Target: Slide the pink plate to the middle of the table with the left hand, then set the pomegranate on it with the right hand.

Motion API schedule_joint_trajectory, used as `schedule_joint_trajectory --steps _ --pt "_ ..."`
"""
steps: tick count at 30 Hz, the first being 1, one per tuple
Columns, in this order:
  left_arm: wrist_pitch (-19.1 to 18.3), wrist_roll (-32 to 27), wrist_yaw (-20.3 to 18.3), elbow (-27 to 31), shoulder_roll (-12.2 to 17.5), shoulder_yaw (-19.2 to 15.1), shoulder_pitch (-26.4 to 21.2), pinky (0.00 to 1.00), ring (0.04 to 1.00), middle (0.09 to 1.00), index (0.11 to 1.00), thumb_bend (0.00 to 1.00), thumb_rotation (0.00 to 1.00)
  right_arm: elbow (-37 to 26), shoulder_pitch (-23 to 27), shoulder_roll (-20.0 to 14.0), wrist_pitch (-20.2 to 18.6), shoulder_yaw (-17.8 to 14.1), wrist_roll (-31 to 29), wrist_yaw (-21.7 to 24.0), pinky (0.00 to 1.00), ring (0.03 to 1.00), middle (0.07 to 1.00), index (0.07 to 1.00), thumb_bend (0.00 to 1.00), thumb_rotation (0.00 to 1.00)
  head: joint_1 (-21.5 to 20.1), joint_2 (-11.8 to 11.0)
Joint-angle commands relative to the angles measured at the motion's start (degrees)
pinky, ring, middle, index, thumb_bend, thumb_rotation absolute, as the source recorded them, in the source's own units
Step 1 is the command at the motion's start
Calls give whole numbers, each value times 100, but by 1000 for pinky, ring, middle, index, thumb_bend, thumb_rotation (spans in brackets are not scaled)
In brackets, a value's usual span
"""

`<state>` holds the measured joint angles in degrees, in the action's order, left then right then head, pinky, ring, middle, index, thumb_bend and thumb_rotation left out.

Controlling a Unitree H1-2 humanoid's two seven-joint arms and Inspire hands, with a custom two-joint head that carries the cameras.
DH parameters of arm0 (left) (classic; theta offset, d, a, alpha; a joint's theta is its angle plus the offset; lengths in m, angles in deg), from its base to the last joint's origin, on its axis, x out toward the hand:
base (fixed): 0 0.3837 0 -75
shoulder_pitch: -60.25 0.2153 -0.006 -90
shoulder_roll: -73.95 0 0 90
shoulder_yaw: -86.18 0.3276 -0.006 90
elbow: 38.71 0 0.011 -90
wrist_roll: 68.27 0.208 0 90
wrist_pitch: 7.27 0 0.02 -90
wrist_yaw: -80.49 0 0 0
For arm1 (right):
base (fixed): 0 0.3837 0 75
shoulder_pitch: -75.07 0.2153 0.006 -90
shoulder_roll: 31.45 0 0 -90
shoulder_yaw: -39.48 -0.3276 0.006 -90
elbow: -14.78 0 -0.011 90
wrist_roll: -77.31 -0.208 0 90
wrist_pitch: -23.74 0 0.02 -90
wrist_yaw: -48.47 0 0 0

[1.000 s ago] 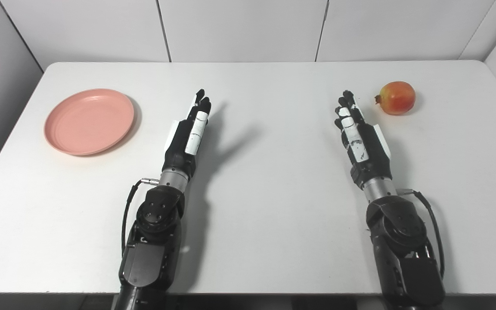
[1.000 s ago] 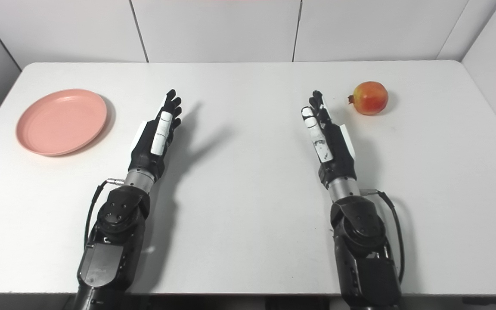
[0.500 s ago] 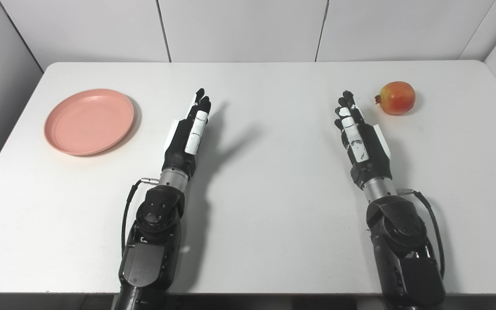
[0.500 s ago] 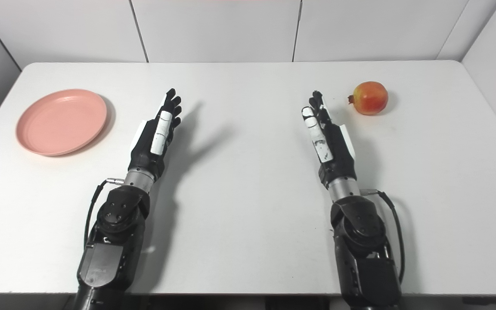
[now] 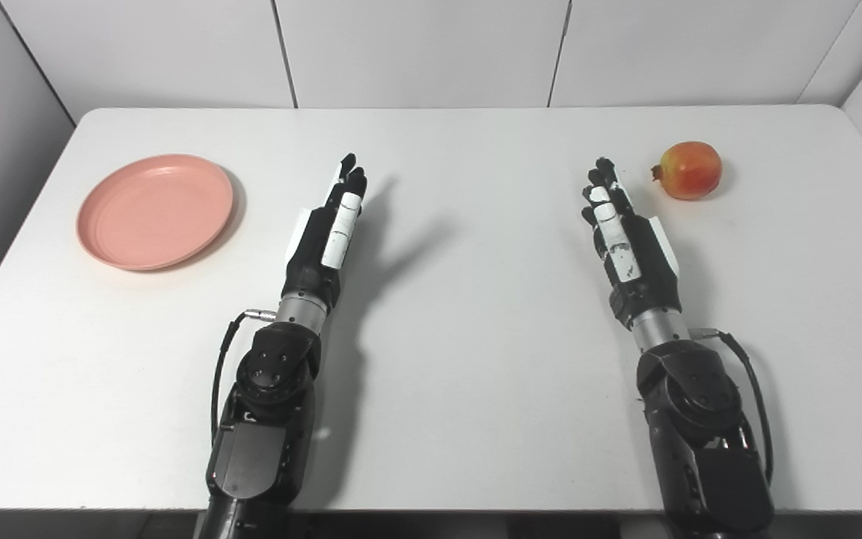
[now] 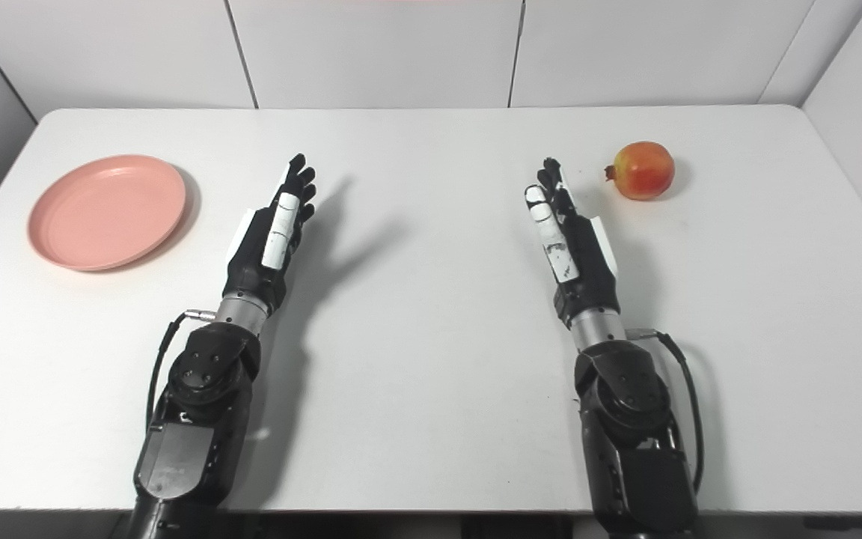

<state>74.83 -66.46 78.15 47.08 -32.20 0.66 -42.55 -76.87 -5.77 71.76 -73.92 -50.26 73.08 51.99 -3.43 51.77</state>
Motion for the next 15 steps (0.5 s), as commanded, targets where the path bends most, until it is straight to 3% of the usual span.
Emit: schedule_joint_trajectory --steps 1,15 --pt "144 -27 -33 213 -8 -10 -190 1000 1000 1000 1000 843 1000 -227 207 -8 101 -20 11 -11 1000 1000 1000 1000 741 861 1 -1" --pt "190 32 -6 193 28 37 -195 1000 1000 1000 1000 848 1000 -208 210 -8 135 -35 17 -10 1000 1000 1000 1000 737 855 -7 -11"
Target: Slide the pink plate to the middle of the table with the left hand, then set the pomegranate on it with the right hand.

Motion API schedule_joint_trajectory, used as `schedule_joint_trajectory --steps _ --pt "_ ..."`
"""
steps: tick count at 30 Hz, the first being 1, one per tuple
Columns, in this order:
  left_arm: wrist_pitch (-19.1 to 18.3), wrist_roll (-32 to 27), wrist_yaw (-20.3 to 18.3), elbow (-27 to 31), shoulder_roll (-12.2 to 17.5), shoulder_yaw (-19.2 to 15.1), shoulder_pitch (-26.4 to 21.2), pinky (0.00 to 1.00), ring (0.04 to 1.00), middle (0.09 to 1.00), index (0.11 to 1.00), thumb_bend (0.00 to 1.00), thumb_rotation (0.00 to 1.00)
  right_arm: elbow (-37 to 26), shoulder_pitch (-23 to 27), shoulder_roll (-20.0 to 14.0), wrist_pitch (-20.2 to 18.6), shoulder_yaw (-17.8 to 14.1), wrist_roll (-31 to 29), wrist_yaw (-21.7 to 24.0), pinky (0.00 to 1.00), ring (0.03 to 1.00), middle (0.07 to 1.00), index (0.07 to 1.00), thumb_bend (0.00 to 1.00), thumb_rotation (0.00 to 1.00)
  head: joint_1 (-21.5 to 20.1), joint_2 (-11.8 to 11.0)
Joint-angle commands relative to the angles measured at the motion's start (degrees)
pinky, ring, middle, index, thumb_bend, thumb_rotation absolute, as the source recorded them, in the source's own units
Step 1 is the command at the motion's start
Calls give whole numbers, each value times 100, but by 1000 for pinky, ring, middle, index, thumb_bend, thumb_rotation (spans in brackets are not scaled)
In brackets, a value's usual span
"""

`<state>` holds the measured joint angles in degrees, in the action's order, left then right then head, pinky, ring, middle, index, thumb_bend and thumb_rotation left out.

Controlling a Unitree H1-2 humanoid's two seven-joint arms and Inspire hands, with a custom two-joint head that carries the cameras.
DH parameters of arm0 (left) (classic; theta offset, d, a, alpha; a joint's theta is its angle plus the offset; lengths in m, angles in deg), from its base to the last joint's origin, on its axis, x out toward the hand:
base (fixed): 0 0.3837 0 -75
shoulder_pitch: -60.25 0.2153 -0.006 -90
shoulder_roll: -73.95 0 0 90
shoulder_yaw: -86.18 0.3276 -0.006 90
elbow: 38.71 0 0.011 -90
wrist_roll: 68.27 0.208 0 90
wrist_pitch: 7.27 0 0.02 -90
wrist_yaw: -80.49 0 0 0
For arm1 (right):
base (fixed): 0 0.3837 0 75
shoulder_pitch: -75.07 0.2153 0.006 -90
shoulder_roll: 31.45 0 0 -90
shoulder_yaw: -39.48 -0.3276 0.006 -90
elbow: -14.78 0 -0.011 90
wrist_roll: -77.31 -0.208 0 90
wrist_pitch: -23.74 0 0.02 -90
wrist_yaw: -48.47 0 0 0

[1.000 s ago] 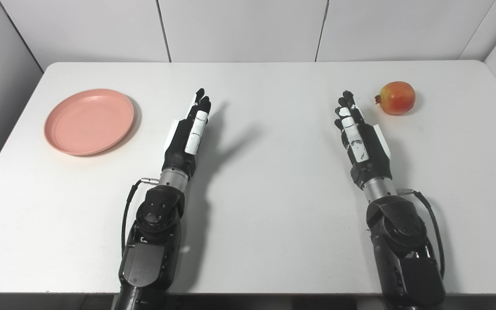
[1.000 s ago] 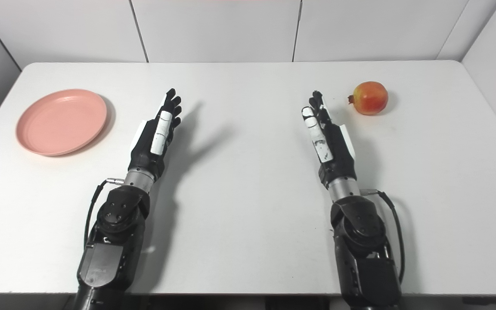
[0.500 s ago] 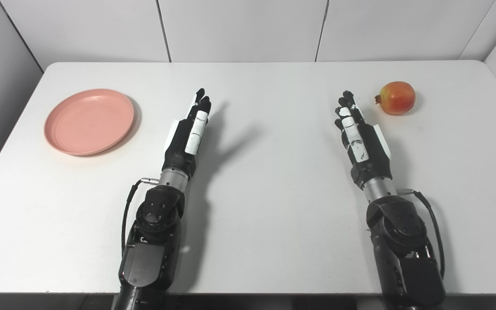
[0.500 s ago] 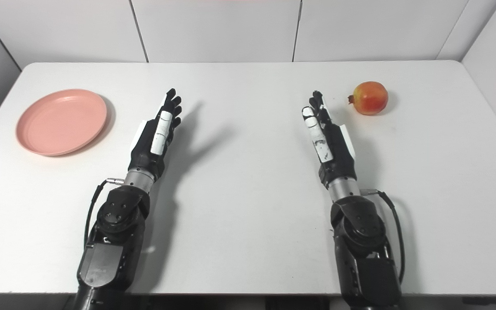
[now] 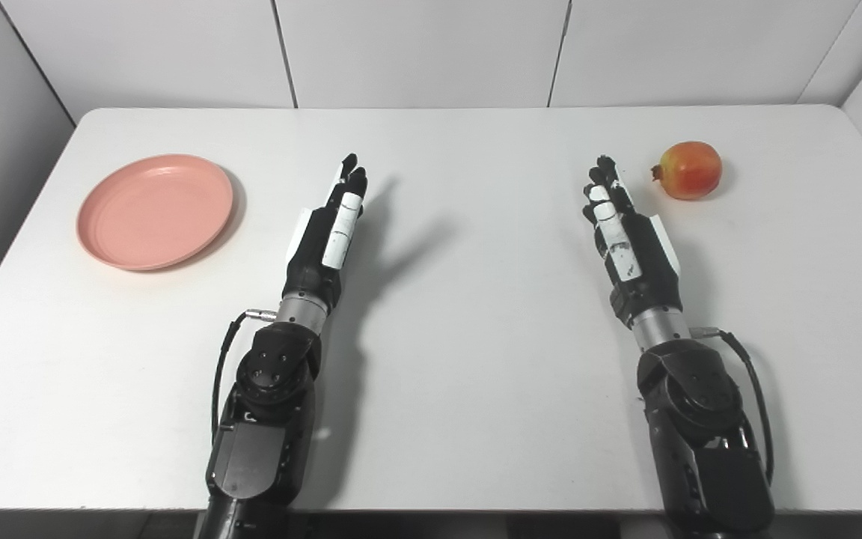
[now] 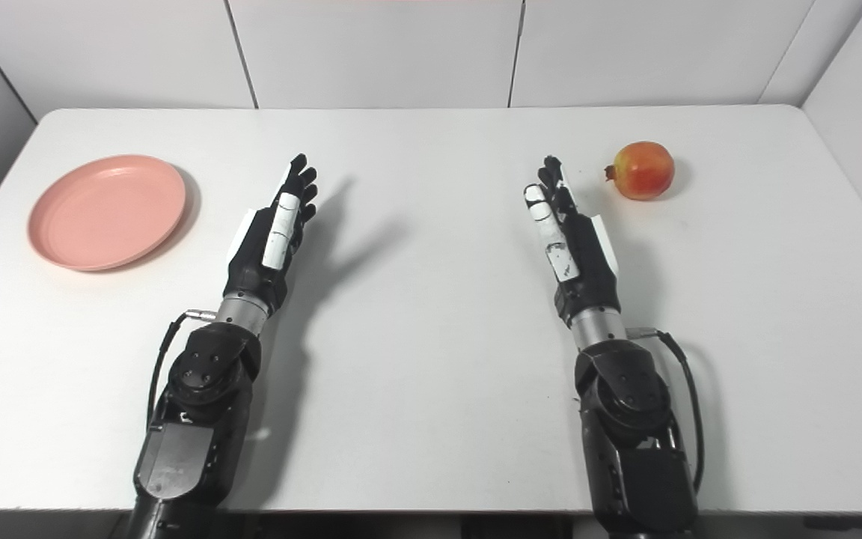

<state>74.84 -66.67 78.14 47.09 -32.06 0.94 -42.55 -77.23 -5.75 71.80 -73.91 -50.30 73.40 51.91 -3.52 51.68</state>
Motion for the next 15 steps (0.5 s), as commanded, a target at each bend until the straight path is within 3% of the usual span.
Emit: schedule_joint_trajectory --steps 1,5,15 --pt "189 42 -4 194 11 2 -195 1000 1000 1000 1000 847 1000 -171 210 -2 135 -38 -32 -2 1000 1000 1000 1000 737 853 -3 -3" --pt "136 29 -11 208 11 -3 -192 1000 1000 1000 1000 856 1000 -150 212 8 169 -42 -28 -6 1000 1000 1000 1000 741 852 -1 -4" --pt "382 66 31 48 -7 10 -116 1000 1000 1000 1000 813 1000 29 134 41 379 -34 29 -26 1000 1000 1000 1000 741 861 -117 -382"
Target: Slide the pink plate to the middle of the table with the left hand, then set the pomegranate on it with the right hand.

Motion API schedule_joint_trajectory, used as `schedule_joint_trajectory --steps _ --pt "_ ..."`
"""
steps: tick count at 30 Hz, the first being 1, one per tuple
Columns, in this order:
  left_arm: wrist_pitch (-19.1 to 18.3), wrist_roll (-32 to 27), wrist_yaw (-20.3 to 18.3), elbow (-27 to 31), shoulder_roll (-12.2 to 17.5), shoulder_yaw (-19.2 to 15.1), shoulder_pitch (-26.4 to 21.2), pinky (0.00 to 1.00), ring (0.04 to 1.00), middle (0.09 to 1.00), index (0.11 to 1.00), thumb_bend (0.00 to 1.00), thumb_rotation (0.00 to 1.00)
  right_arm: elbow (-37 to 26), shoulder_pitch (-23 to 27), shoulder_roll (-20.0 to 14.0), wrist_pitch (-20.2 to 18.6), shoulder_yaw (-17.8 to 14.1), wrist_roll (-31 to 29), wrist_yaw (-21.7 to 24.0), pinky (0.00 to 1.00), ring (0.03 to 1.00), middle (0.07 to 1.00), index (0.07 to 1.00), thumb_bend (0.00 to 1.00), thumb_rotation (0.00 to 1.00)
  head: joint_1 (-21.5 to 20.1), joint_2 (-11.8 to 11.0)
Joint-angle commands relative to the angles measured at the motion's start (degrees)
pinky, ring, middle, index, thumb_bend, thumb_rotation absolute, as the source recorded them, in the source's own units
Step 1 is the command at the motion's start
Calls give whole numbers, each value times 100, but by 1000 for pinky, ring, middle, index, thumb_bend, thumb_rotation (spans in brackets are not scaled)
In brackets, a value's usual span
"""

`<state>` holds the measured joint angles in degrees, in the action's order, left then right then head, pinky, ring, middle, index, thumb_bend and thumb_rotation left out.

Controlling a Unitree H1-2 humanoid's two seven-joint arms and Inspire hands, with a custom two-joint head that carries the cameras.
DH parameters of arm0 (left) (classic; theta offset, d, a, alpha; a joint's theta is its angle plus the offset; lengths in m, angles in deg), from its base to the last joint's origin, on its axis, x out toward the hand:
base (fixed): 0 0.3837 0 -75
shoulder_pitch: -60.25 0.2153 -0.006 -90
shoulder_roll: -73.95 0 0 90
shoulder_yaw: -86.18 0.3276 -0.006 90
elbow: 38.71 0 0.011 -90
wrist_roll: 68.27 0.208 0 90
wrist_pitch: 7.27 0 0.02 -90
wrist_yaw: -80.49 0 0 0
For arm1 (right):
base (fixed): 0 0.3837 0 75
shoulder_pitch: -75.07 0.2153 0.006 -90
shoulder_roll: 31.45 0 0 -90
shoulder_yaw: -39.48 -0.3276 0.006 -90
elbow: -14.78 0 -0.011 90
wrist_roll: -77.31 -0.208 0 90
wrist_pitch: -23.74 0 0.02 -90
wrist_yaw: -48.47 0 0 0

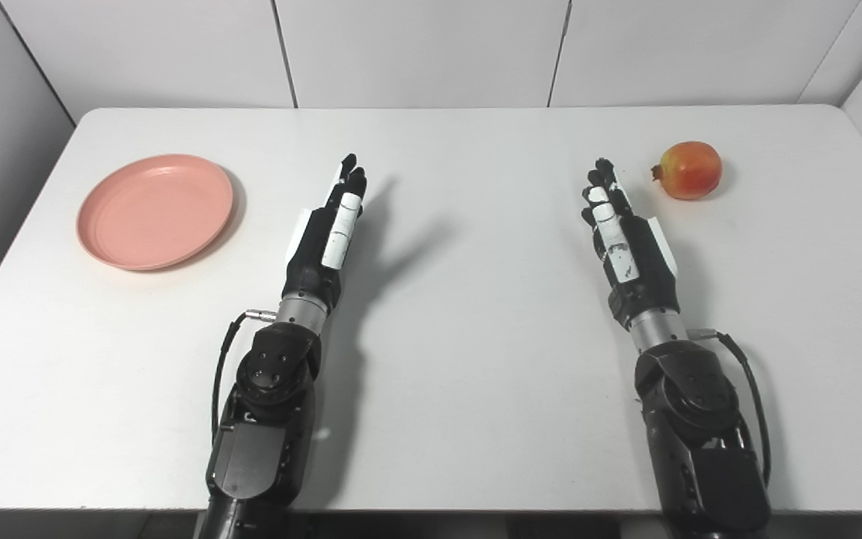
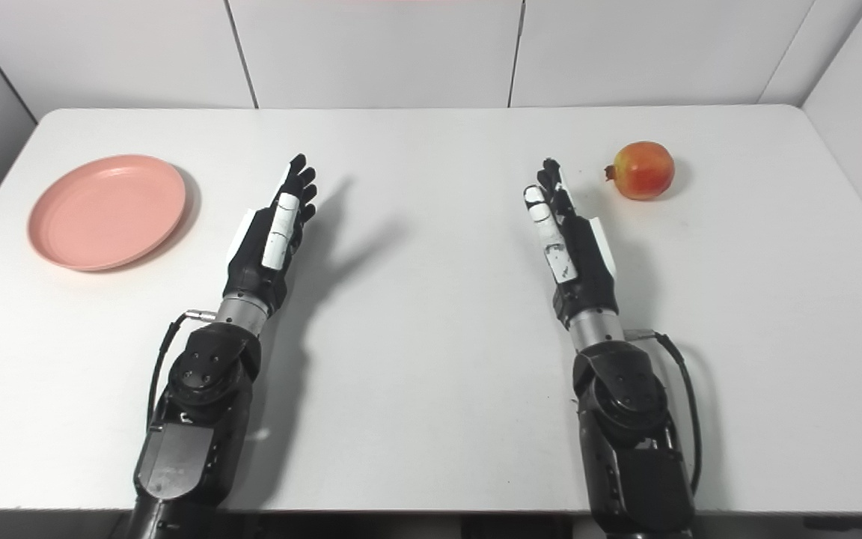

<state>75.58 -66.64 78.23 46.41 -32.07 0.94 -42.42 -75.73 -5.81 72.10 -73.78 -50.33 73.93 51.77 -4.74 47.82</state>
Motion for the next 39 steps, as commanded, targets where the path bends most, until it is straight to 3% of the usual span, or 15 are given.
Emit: schedule_joint_trajectory --steps 1,20,25,35,39 --pt "322 82 29 112 -4 20 -118 1000 1000 1000 1000 814 1000 -105 129 13 400 -30 -9 -15 1000 1000 1000 1000 745 858 -27 -16" --pt "446 34 10 26 -33 -12 -101 1000 1000 1000 1000 792 1000 34 114 48 565 -57 0 -32 1000 1000 1000 1000 723 849 0 -93" --pt "542 63 44 -56 -49 -10 -86 1000 1000 1000 1000 779 1000 105 96 57 656 -65 -5 -28 1000 1000 1000 1000 710 844 16 -245" --pt "638 48 10 -136 -48 6 -87 1000 1000 1000 1000 734 1000 192 97 58 731 -81 -9 -32 1000 1000 1000 1000 727 829 21 -338" --pt "719 48 45 -206 -68 -9 -78 1000 1000 1000 1000 725 1000 265 94 60 806 -87 -7 -31 1000 1000 1000 1000 690 837 30 -394"
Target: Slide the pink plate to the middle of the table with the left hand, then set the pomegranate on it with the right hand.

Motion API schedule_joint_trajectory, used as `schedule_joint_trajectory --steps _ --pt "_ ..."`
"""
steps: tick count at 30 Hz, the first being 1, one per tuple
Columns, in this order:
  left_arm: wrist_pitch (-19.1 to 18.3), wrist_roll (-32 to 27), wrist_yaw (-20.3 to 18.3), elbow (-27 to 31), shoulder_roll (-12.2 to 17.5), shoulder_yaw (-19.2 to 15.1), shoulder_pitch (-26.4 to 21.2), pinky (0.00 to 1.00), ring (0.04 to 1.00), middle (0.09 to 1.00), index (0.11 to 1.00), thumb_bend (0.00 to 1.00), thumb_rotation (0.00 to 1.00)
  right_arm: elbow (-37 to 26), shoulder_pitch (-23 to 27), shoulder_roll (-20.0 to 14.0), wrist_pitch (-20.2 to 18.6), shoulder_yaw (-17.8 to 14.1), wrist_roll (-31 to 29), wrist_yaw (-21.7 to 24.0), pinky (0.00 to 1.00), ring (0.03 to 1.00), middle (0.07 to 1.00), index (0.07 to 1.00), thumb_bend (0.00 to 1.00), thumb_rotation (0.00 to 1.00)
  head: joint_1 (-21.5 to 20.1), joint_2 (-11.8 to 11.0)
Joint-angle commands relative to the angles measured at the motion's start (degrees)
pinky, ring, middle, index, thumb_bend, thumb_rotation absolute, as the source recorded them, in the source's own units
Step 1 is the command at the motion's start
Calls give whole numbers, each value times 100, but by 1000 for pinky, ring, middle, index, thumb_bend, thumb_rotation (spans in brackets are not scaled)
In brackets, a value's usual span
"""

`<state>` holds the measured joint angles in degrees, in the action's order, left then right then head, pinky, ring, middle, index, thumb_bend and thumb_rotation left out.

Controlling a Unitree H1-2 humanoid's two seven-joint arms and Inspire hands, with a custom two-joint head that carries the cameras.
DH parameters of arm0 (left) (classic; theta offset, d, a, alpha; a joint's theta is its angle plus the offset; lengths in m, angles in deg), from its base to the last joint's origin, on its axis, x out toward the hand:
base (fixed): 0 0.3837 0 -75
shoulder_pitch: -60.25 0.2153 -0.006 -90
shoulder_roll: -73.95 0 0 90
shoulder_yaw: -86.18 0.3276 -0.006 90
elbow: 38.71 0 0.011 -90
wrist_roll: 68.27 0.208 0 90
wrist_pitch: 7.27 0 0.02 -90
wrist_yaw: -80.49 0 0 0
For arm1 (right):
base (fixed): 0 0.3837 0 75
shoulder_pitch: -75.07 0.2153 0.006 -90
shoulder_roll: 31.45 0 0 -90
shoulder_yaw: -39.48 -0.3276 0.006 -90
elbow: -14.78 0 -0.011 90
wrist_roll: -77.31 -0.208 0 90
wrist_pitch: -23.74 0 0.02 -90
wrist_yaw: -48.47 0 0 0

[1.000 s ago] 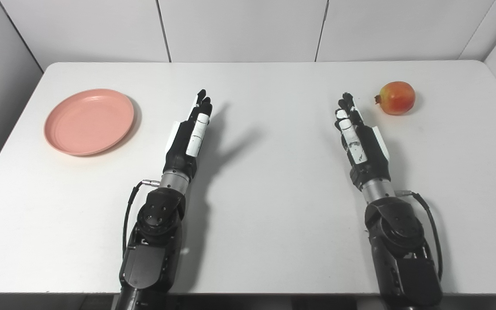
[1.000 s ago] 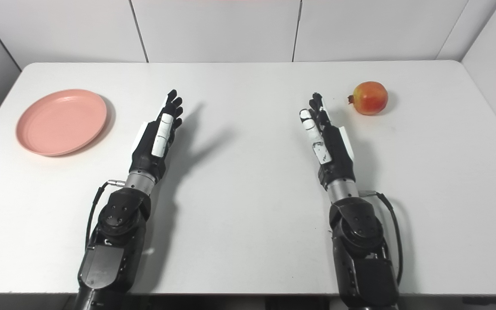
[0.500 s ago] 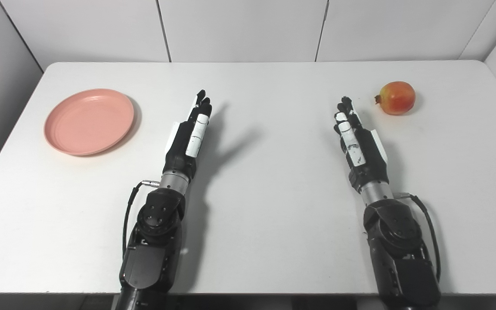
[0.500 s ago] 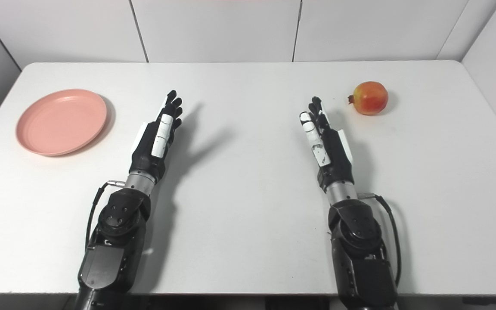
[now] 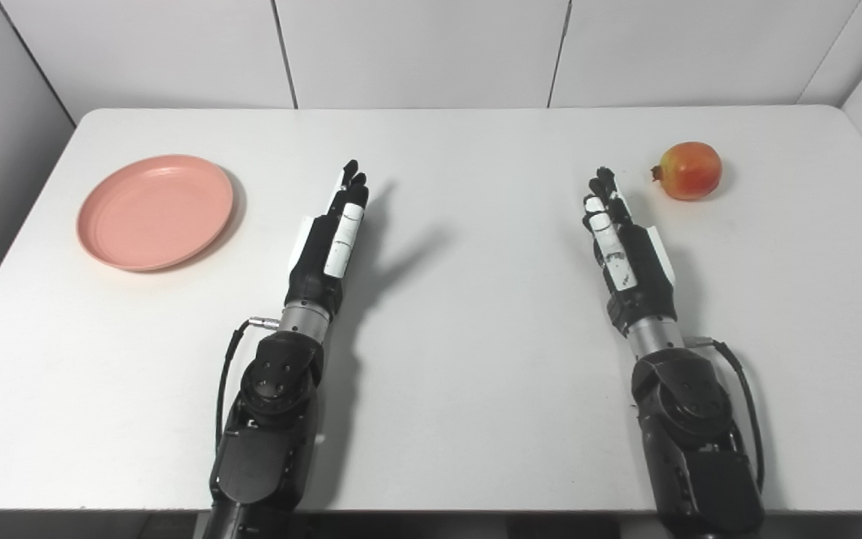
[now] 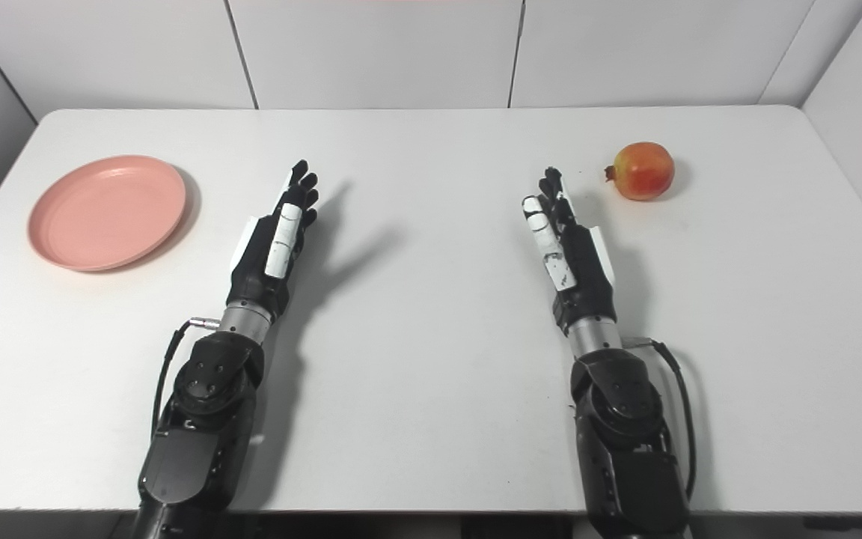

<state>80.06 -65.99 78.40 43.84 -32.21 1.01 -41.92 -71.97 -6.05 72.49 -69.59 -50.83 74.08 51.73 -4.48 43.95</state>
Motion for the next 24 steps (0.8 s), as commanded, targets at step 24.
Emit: schedule_joint_trajectory --steps 24 --pt "552 -135 46 -199 -121 -67 -112 1000 1000 1000 1000 736 1000 155 103 94 622 -67 -47 -128 1000 1000 1000 1000 722 790 -7 -294"
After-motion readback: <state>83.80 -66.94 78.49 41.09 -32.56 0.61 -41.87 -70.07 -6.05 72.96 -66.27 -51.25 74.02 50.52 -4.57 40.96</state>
